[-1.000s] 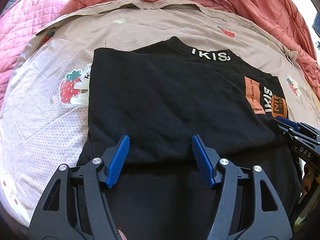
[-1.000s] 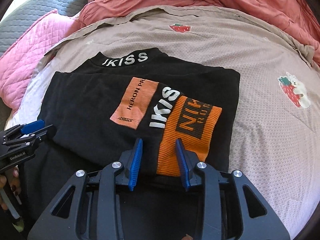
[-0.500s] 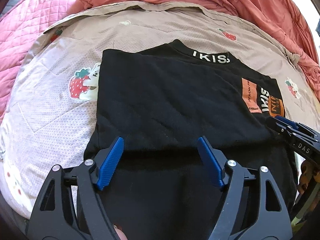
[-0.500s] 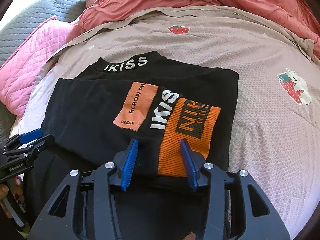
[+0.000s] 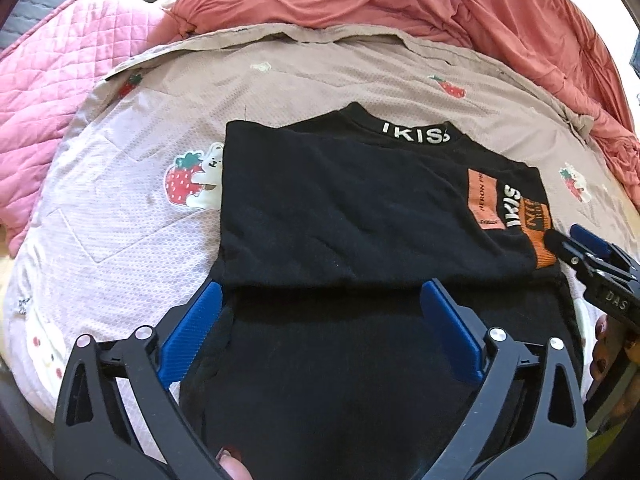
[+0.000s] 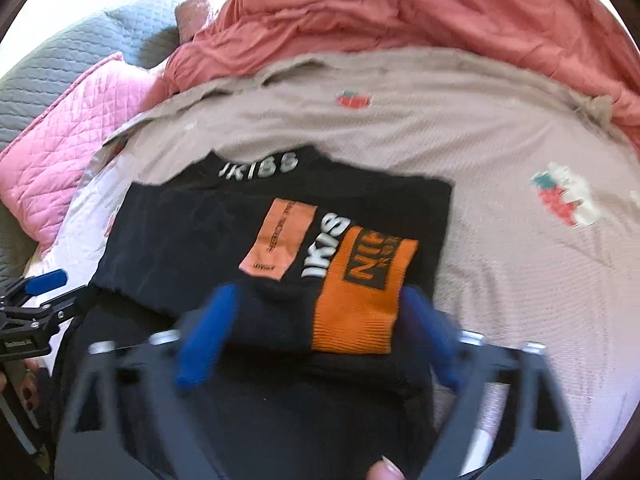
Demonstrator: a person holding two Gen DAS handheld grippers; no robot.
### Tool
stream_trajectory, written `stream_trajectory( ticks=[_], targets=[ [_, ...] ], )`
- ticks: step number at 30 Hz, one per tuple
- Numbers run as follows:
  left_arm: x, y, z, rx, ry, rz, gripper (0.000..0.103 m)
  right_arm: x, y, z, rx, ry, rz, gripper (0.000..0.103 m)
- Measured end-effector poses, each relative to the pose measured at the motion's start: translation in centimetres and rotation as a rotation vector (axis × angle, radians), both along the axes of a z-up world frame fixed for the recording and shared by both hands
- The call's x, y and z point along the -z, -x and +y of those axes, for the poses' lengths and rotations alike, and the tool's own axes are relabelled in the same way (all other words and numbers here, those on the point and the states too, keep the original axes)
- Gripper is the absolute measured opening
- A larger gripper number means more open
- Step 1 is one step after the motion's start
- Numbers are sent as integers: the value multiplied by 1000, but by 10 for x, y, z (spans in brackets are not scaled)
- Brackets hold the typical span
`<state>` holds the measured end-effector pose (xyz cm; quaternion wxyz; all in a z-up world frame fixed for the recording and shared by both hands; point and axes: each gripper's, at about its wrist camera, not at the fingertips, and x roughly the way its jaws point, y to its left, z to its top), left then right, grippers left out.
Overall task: Fold small clothes
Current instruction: 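Move both open tools down to the hem of the black sweatshirt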
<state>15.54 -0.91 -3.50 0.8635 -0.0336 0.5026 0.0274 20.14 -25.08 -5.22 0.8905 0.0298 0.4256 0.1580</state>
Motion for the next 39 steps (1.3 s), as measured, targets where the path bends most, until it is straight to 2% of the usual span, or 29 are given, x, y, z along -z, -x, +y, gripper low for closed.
stream_trajectory(
  ticks=[5,14,19,30,39],
  targets=[
    [-13,10,1,-3,-17,-21,93,-18,11,-1,6,24,-88,94],
    [-39,26,7,-2,-19,-64,93,-32,33,-11,48,32,-146,96],
    [-51,36,11,-4,-7,-96,93,-33,57,-18,63,76,-156,96],
    [-57,62,22,7,0,-110,93,-28,100,-41,121,82,-99,96],
    [-49,80,44,-14,3,-89,93,-23,123,-47,130,59,0,96]
  ],
)
